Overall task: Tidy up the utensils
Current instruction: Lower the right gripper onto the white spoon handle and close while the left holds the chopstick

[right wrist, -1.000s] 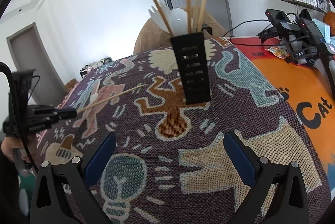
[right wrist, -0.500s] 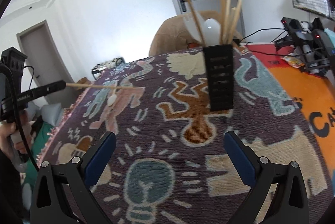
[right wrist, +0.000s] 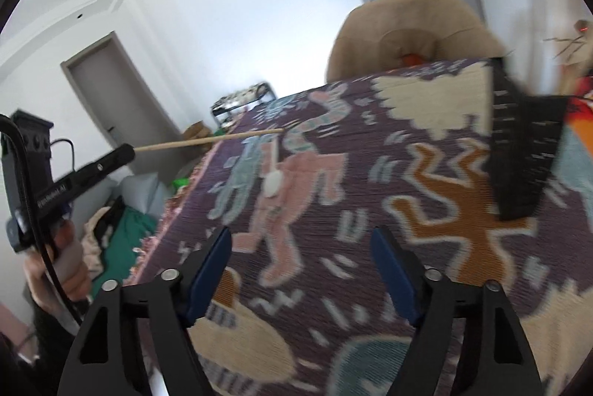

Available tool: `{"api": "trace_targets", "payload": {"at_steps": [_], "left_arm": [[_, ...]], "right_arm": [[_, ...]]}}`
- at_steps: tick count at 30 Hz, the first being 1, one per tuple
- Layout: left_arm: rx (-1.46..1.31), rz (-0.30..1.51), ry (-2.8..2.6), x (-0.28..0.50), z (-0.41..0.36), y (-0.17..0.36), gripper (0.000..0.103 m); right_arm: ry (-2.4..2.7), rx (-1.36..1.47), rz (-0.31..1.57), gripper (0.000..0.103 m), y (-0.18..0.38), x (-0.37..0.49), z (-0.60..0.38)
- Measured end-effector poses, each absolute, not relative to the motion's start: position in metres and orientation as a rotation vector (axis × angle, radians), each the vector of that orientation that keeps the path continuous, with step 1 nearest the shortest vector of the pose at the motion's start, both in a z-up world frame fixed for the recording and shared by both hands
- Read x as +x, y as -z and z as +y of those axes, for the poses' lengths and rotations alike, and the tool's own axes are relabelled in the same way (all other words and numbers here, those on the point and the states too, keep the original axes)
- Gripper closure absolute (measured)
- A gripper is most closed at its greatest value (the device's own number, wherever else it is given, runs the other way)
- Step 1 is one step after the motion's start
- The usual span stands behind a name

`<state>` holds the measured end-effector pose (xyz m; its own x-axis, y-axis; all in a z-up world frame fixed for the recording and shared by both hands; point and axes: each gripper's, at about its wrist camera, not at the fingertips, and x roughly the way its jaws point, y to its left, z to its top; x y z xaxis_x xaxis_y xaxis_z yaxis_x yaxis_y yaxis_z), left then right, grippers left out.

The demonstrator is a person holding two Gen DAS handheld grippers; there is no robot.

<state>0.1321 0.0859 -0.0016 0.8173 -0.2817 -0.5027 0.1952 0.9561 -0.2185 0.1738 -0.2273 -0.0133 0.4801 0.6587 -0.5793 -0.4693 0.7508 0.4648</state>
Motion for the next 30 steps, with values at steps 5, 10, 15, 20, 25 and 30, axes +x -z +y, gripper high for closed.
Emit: {"api": "trace_targets", "payload": {"at_steps": [5, 10, 15, 20, 25, 30], "left_arm": [[-0.199, 0.568, 0.223, 0.128, 0.111, 0.011, 0.099], [-0.235, 0.582, 0.194, 0.127, 0.135, 0.022, 0.099], [-0.242, 0.632, 0.189, 0.135, 0.145, 0.036, 0.099], [-0.254, 0.641, 0.190, 0.137, 0.156, 0.042, 0.099], [-0.280, 0.642, 0.174, 0.136, 0.172, 0.045, 0.099], [-0.297, 0.634, 0.169, 0.132, 0.185, 0.047, 0.099]], "right_arm": [[-0.776, 0.323, 0.889, 0.034, 0.021, 0.197, -0.189], [-0.813, 0.342, 0.949, 0.034, 0.031, 0.219, -0.149], [-0.820, 0.411, 1.025, 0.034, 0.048, 0.246, -0.120], [-0.793, 0.417, 1.080, 0.034, 0.062, 0.263, -0.102], [-0.785, 0.424, 1.116, 0.034, 0.071, 0.276, -0.091], [-0.739, 0.376, 1.134, 0.041, 0.083, 0.286, -0.082]]}}
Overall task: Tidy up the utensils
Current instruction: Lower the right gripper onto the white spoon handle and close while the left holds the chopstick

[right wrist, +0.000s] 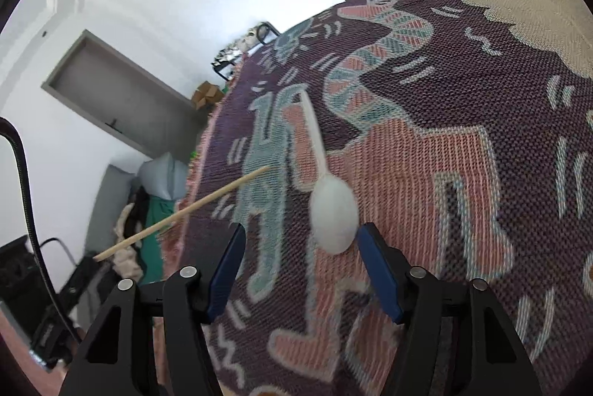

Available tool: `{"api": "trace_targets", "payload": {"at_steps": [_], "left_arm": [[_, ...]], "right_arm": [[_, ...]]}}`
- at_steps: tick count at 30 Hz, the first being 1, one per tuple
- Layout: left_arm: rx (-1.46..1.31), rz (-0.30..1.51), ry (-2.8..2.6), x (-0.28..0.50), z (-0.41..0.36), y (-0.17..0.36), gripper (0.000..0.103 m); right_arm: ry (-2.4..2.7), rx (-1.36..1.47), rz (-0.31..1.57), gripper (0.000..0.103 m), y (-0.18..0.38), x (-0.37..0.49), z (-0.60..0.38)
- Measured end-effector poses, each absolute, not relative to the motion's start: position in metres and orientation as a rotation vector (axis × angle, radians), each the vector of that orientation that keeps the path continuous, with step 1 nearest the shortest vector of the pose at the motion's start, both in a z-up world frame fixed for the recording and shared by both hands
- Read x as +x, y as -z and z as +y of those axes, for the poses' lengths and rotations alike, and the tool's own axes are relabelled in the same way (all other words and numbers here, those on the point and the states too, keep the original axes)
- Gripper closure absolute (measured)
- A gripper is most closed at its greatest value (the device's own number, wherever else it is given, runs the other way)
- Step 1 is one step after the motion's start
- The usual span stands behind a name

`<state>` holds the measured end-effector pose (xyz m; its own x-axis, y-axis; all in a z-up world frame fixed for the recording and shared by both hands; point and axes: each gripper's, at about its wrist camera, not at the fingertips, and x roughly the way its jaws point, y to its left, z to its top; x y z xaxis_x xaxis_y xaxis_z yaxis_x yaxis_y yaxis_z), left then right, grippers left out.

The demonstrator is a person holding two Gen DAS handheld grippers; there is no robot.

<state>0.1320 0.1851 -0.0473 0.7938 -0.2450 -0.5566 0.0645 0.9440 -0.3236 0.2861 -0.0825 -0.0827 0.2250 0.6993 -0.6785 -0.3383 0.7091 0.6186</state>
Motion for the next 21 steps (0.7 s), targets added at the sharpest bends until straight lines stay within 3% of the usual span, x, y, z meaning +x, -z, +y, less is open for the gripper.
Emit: {"api": "trace_targets", "payload": {"at_steps": [6, 8, 10, 14, 19, 21], "left_arm": [[-0.311, 0.637, 0.155, 0.133, 0.198, 0.050, 0.099], [-0.317, 0.632, 0.153, 0.132, 0.200, 0.049, 0.099], [-0.317, 0.628, 0.151, 0.131, 0.200, 0.048, 0.099], [-0.317, 0.630, 0.153, 0.130, 0.198, 0.049, 0.099], [-0.313, 0.630, 0.159, 0.128, 0.195, 0.048, 0.099], [-0.306, 0.631, 0.169, 0.128, 0.191, 0.047, 0.099]], "right_arm": [[-0.707, 0.302, 1.118, 0.044, 0.082, 0.291, -0.068], [-0.689, 0.241, 1.103, 0.052, 0.080, 0.287, -0.061], [-0.663, 0.167, 1.083, 0.071, 0.079, 0.284, -0.055], [-0.678, 0.154, 1.091, 0.077, 0.081, 0.289, -0.057], [-0.741, 0.182, 1.057, 0.100, 0.063, 0.281, -0.072], [-0.742, 0.148, 1.037, 0.100, 0.056, 0.276, -0.074]]}}
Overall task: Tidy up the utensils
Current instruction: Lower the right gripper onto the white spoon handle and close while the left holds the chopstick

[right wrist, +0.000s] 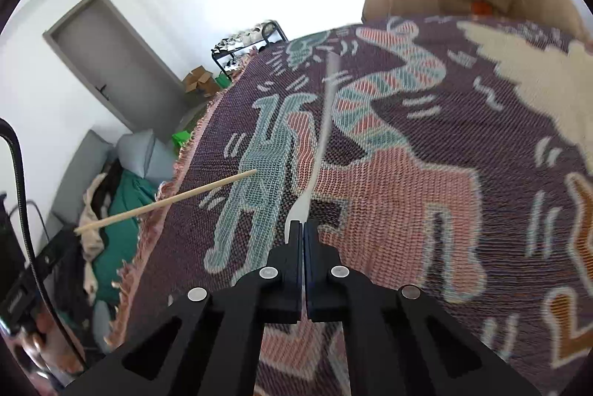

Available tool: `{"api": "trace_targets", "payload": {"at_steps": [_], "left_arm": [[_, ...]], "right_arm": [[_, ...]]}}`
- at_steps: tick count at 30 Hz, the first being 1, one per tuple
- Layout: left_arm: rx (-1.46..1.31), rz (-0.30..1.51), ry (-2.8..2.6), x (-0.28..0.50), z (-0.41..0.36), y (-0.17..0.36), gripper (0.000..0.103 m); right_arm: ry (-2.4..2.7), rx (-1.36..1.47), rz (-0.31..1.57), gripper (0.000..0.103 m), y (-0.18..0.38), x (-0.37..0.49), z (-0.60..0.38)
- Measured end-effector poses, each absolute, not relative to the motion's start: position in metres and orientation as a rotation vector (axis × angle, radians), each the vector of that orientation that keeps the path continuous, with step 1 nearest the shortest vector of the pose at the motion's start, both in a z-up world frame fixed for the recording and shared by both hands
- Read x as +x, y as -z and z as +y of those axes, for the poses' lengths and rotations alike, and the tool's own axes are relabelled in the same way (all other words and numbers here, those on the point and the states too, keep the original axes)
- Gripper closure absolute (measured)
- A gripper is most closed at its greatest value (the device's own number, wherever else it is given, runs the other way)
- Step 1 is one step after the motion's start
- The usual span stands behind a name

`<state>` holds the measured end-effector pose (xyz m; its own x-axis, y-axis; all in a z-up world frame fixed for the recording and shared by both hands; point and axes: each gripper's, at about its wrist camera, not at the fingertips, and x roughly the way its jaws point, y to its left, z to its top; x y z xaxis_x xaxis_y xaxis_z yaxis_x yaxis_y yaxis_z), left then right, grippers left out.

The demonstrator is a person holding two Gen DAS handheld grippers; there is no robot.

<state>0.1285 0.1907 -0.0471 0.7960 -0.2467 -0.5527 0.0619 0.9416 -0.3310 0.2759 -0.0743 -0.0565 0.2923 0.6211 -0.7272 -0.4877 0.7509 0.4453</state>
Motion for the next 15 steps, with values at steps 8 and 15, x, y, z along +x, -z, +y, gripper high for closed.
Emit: {"api": "trace_targets", "payload": {"at_steps": [8, 15], "left_arm": [[-0.300, 0.646, 0.192, 0.132, 0.182, 0.052, 0.099], [-0.267, 0.673, 0.218, 0.129, 0.176, 0.057, 0.099]], "right_arm": [[-0.737, 0.158, 1.090, 0.098, 0.060, 0.274, -0.077], [-0.738, 0.278, 1.134, 0.043, 0.077, 0.278, -0.078]]}}
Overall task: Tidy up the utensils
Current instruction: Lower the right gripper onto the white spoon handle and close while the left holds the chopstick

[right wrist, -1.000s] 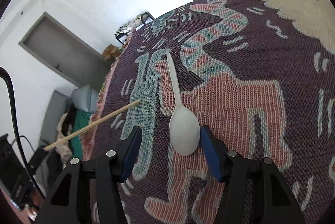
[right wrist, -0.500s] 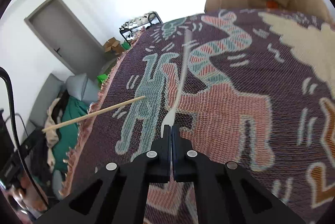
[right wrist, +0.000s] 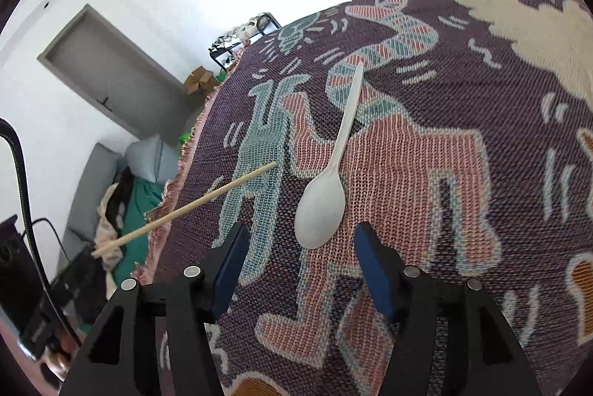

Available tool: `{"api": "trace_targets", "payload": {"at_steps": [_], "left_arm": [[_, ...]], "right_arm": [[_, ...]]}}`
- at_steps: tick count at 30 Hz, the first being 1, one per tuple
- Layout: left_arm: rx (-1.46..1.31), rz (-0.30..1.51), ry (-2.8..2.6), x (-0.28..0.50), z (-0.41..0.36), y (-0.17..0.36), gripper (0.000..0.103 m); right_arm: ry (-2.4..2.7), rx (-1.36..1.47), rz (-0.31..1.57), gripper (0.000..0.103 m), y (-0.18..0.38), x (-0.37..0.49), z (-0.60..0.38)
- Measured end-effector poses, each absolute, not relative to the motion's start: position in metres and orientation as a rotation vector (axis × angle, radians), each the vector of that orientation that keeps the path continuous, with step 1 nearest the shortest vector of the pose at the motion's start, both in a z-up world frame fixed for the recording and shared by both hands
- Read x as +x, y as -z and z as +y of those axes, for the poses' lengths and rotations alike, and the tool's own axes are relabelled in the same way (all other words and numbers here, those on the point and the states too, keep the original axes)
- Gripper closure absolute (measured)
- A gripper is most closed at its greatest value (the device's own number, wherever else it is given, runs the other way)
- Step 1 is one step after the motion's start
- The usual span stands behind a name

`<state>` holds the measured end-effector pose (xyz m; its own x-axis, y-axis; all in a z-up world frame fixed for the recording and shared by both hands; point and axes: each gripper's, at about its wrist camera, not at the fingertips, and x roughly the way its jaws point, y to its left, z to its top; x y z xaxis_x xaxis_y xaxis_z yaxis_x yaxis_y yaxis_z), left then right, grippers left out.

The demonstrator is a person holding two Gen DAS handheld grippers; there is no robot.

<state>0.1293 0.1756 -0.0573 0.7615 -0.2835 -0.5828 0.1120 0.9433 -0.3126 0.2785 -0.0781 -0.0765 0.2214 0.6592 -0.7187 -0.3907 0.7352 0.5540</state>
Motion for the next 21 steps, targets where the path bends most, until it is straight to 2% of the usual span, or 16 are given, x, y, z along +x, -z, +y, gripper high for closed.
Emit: {"api": "trace_targets", "payload": {"at_steps": [6, 10, 11, 13, 17, 21], "left_arm": [[-0.291, 0.666, 0.210, 0.128, 0.184, 0.059, 0.099], [-0.318, 0.647, 0.195, 0.124, 0.196, 0.056, 0.099], [-0.322, 0.645, 0.192, 0.123, 0.198, 0.055, 0.099], [-0.330, 0.637, 0.183, 0.122, 0.203, 0.054, 0.099], [-0.339, 0.628, 0.182, 0.119, 0.206, 0.052, 0.099], [-0.340, 0.619, 0.184, 0.117, 0.207, 0.050, 0.099]], "right_arm": [[-0.689, 0.243, 1.136, 0.043, 0.080, 0.287, -0.059], [-0.647, 0.088, 1.104, 0.044, 0.076, 0.284, -0.035], [-0.637, 0.022, 1.090, 0.047, 0.075, 0.280, -0.027], [-0.611, -0.056, 1.071, 0.066, 0.074, 0.277, -0.022], [-0.658, -0.020, 1.101, 0.073, 0.072, 0.282, -0.032], [-0.724, 0.028, 1.095, 0.090, 0.057, 0.279, -0.047]]}}
